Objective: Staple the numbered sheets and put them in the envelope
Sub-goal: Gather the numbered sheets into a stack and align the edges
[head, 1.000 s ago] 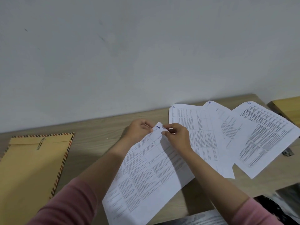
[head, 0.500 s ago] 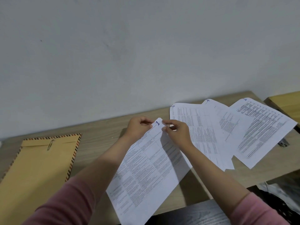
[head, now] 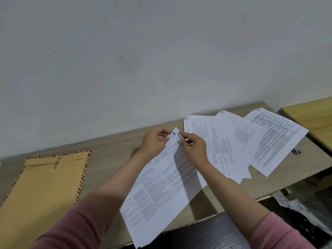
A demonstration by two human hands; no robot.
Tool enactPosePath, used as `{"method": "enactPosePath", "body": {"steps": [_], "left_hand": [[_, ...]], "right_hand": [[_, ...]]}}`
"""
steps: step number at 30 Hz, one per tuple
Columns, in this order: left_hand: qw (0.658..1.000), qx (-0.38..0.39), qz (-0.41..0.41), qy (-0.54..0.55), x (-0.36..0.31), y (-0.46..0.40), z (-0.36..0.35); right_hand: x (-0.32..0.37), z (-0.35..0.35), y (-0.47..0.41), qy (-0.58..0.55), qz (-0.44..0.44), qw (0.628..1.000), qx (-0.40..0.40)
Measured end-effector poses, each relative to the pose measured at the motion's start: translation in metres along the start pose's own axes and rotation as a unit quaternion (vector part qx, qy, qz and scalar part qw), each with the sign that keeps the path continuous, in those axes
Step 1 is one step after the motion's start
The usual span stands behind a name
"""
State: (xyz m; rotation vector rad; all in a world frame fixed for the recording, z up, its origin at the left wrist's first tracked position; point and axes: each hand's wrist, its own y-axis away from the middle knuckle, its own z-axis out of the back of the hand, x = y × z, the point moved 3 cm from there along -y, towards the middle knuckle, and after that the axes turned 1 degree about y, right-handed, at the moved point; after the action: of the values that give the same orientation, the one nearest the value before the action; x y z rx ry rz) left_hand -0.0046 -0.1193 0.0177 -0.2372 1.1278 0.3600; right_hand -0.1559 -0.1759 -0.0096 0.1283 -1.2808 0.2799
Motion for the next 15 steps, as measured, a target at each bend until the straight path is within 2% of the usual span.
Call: {"method": "enactPosePath", "body": {"steps": [3,11,15], "left_hand": [[0.998,0.019,-0.046,-0.049,-0.003,0.007,0.004],[0.999,-0.003,-0.033,-0.006,-0.018,0.018,-0.012],[0.998,-0.008,-0.036,-0.044,-0.036,0.016,-0.044]], "right_hand": [[0.005,0.003,0.007,-0.015,-0.007,1.000,-0.012],[0.013,0.035,0.013,-0.002,0.015,1.000,0.004],[0.007,0.067,-0.009,0.025,0.026,0.999,0.037]]}}
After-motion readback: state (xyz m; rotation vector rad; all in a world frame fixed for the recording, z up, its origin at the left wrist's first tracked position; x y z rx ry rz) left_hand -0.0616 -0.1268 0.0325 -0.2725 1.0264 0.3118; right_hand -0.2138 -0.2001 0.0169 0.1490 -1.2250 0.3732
